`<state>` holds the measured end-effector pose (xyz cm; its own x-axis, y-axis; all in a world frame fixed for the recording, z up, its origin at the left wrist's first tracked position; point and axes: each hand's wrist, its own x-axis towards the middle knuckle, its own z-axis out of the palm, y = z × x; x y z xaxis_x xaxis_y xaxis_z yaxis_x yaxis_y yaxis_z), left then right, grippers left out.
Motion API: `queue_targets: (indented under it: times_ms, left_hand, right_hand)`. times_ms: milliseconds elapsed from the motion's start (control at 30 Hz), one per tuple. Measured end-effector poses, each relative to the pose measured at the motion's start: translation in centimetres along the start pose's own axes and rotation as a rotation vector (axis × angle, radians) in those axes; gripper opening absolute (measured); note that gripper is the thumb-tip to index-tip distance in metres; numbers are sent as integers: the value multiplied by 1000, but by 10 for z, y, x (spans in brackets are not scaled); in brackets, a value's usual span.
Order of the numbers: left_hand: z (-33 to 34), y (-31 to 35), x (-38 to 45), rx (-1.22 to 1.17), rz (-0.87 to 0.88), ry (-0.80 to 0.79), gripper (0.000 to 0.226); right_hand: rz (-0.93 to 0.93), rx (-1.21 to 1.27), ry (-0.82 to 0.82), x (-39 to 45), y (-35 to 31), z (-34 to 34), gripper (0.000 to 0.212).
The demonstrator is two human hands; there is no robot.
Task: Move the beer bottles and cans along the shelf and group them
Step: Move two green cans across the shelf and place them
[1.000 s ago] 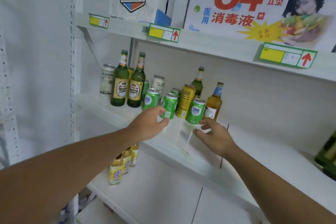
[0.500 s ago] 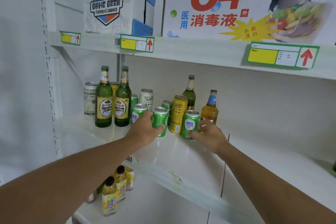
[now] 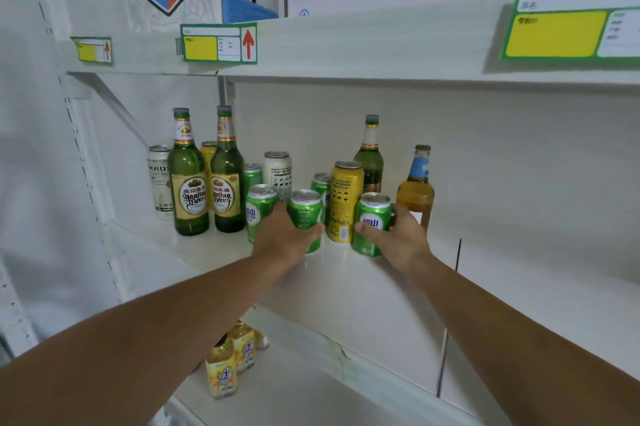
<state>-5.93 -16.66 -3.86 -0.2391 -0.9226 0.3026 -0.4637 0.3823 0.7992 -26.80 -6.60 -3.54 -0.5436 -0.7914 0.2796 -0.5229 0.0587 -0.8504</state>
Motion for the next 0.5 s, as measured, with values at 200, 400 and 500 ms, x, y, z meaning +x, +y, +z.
queue_targets:
  times_ms: [200, 400, 500]
  left_hand:
    - [-13, 9, -18, -48, 62, -50, 47]
    - [-20, 36, -48, -9, 215, -148, 49]
    - [-10, 51, -69, -47, 253, -223, 50]
  right_hand:
    - [3, 6, 63, -24, -6, -23, 60]
    - [50, -20, 153, -74, -20, -70, 66]
    - [87, 2, 218, -115, -20, -101, 62]
